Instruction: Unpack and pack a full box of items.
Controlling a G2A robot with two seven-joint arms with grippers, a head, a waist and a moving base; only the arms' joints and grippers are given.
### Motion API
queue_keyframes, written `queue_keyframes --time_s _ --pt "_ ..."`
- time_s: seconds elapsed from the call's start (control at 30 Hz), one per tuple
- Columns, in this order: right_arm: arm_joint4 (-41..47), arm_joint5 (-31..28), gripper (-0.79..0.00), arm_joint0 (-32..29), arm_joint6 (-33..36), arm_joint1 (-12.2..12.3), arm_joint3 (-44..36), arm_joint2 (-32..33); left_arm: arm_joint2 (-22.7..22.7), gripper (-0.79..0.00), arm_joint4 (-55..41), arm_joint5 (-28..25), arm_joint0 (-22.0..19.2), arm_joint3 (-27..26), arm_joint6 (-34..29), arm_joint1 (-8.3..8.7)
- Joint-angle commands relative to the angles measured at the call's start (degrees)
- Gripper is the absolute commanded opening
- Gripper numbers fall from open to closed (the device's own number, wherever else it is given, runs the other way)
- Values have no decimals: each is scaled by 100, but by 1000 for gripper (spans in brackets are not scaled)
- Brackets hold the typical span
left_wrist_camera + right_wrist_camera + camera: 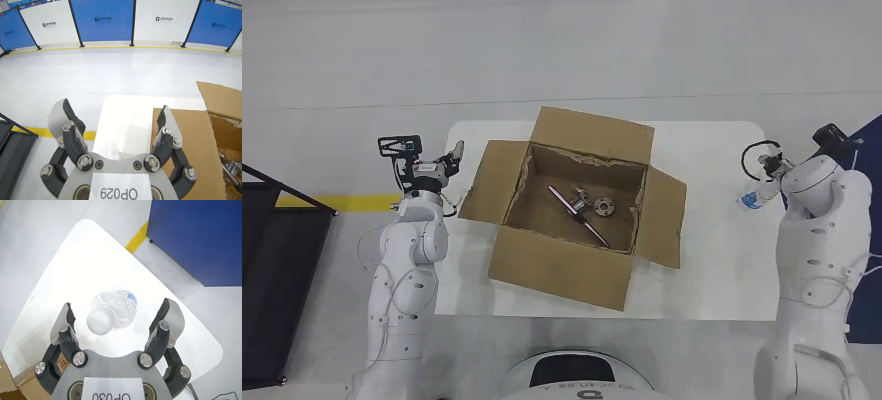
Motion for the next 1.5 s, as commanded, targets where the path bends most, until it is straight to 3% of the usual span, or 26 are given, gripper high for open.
queue_keyframes --time_s 0.0,0.23,0.27,0.33,0.6,0.77,1.03,1.2,1.47 --pt "-48 -28 0 96 16 8 157 -36 0 0 0 0 0 0 0 0" --pt "-168 -82 0 295 120 23 453 -165 0 0 0 0 0 0 0 0" --pt "-194 -87 -86 316 125 25 490 -183 0 0 0 0 0 0 0 0" --pt "-276 -96 -394 357 155 30 570 -228 0 0 0 0 0 0 0 0" --pt "-485 -208 -551 516 324 48 845 -380 0 0 0 0 0 0 0 0" --pt "-518 -188 -785 598 344 44 981 -457 0 0 0 0 0 0 0 0" --pt "-345 -105 -785 431 168 29 667 -422 0 0 0 0 0 0 0 0" --pt "407 -155 -785 -226 -84 -3 -411 -103 0 0 0 0 0 0 0 0" --pt "1975 -760 -785 -1491 -432 -57 -2429 559 0 0 0 0 0 0 0 0"
